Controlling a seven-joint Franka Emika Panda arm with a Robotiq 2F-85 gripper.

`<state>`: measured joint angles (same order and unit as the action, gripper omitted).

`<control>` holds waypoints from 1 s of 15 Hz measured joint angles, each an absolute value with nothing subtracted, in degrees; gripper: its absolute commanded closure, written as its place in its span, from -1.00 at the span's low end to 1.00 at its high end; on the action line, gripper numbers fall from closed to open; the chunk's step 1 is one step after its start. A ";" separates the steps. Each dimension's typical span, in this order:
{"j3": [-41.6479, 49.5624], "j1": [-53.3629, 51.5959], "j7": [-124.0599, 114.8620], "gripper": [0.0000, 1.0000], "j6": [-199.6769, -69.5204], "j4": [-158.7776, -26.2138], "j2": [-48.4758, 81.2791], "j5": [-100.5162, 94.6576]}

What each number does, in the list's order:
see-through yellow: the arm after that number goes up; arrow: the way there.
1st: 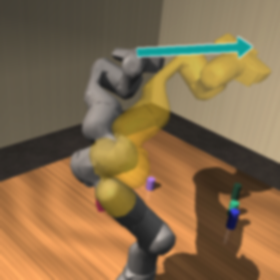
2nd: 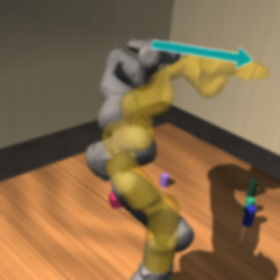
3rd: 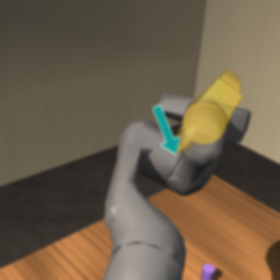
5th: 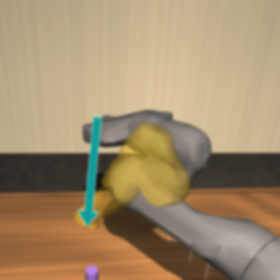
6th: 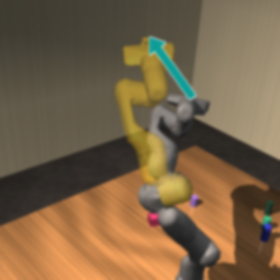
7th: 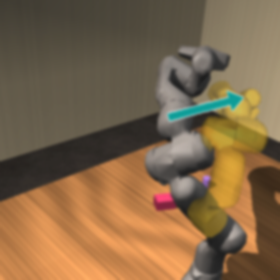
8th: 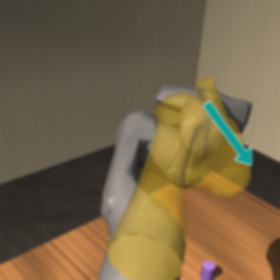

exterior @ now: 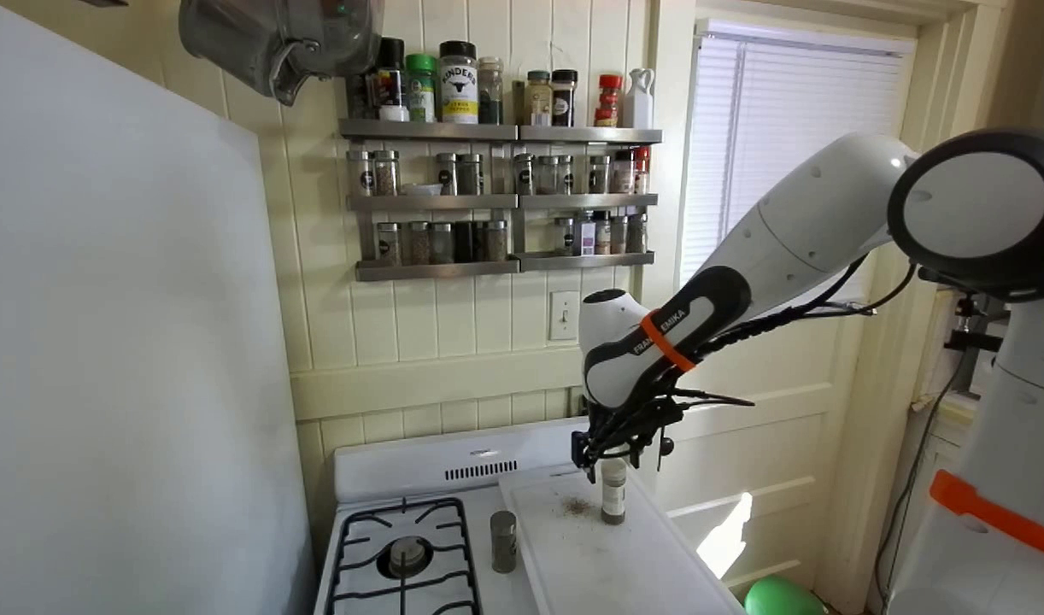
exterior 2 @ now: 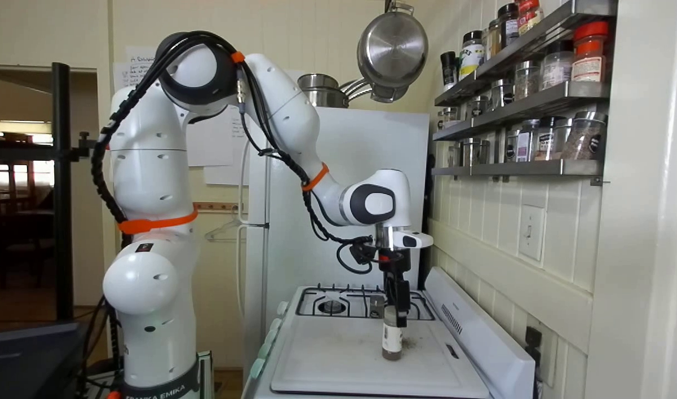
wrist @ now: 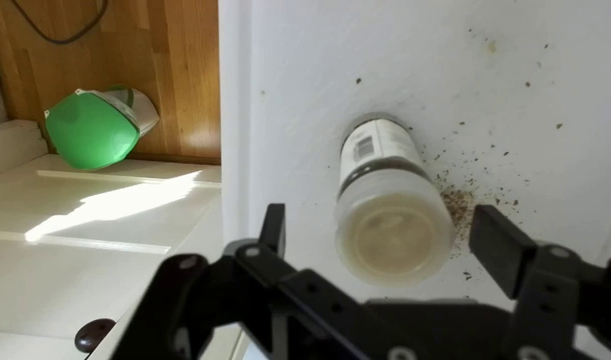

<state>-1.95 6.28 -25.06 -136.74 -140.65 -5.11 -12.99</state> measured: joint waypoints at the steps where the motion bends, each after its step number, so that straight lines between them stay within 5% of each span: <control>1: -1.93 6.18 -25.27 -1.00 -136.76 -140.65 -5.02 -13.17; 15: -1.87 5.96 -29.38 -1.00 -142.86 -143.30 -11.48 -16.64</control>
